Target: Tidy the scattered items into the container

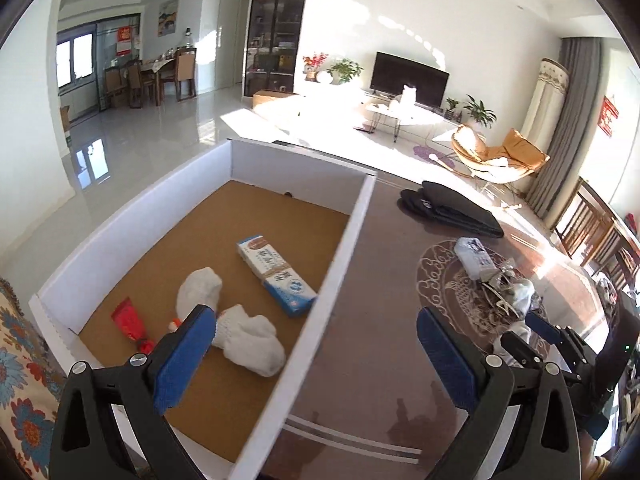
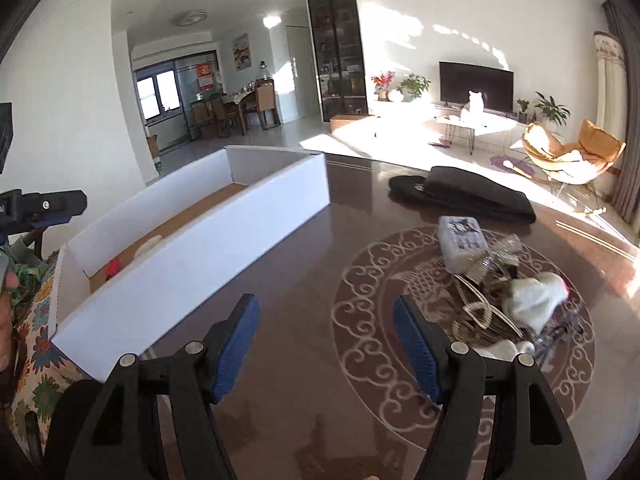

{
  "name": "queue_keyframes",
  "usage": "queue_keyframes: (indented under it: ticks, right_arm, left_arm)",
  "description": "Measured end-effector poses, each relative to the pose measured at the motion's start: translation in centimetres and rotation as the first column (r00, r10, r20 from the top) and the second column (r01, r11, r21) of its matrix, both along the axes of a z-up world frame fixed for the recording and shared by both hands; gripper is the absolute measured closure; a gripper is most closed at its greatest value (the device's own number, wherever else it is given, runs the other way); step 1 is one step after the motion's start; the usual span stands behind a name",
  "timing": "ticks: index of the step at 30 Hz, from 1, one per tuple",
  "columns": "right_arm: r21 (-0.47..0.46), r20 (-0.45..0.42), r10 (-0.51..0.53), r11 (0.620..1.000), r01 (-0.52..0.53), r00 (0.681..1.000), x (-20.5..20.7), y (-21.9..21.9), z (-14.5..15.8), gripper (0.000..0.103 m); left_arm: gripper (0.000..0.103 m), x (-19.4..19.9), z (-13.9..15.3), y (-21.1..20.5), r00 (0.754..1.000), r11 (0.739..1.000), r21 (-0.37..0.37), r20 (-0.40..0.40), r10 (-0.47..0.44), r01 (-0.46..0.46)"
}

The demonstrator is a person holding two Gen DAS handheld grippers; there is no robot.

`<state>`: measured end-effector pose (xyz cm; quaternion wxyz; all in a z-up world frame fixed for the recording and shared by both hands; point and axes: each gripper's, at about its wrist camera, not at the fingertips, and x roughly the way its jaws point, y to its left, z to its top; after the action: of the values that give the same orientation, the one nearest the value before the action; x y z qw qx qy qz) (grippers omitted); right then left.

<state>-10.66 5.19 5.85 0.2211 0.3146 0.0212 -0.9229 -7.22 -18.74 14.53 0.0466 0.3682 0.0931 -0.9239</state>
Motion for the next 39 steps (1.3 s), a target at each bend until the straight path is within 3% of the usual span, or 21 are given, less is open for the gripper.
queue_keyframes:
  ticks: [3,5,9,12,16,20,25,39]
  right_arm:
    - [-0.015,0.057,-0.186,0.982,0.187,0.981,1.1,9.6,-1.7,0.033]
    - [-0.008,0.112,-0.298,0.954,0.301,0.948,2.1,15.2,-3.1,0.033]
    - [0.049,0.206,-0.46,0.886,0.461,0.864,2.6,23.4,-5.9,0.033]
    - [0.033,0.27,-0.508,0.854,0.519,0.818,2.6,26.8,-7.1,0.032]
    - [-0.004,0.249,-0.529,0.837,0.547,0.811,2.4,26.8,-7.1,0.03]
    - [0.09,0.233,-0.549,0.834,0.545,0.803,1.6,24.8,-7.3,0.028]
    - [0.205,0.207,-0.569,0.821,0.534,0.796,0.6,23.0,-7.9,0.026]
    - [0.199,0.211,-0.566,0.823,0.532,0.797,0.7,23.2,-7.9,0.025]
  left_arm:
    - [0.0,-1.2,-2.6,7.2,0.982,0.985,0.033,0.075,-0.171,0.169]
    - [0.0,-1.9,-5.5,11.5,0.964,0.972,0.006,0.129,-0.235,0.236]
    - [0.0,-3.8,-12.1,16.3,0.936,0.958,-0.016,0.217,-0.277,0.287]
    - [0.0,-4.7,-15.7,17.4,0.932,0.962,-0.008,0.251,-0.261,0.272]
    - [0.0,-5.4,-16.5,18.0,0.947,0.966,-0.019,0.206,-0.247,0.257]
    - [0.0,-5.8,-16.6,19.0,0.944,0.958,-0.094,0.221,-0.247,0.272]
    - [0.0,-5.8,-16.6,19.1,0.944,0.958,-0.094,0.222,-0.245,0.271]
    - [0.0,-5.6,-16.5,19.1,0.945,0.959,-0.097,0.221,-0.24,0.266]
